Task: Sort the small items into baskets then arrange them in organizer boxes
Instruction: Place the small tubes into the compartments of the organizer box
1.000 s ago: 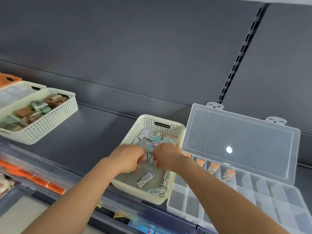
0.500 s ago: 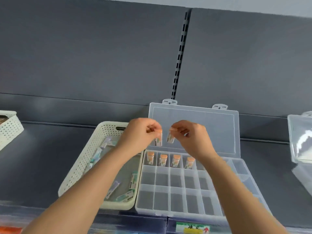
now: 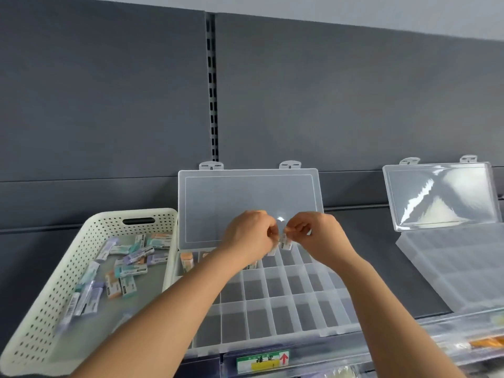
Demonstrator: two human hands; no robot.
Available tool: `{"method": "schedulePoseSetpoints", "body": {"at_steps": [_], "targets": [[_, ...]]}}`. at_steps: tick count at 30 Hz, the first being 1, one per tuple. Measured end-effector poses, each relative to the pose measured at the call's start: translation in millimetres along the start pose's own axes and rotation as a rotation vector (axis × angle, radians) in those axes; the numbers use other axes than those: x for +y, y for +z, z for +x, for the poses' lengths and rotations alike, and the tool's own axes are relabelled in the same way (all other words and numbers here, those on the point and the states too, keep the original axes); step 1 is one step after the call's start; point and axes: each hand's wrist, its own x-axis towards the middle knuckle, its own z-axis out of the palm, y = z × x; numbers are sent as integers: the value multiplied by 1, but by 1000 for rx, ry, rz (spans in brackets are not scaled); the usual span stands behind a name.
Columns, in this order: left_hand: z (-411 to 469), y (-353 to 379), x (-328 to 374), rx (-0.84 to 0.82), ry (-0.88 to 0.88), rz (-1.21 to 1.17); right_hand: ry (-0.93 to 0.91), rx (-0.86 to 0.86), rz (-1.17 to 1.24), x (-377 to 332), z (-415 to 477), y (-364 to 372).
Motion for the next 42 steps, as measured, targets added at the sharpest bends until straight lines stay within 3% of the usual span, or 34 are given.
{"method": "schedulePoseSetpoints", "body": {"at_steps": [12,42], "targets": [[5,24,-1,-26,81,300,4,-149,-153,28,1,19],[3,29,-4,-77,37,289,-92,-175,-239,34,6,22]]}}
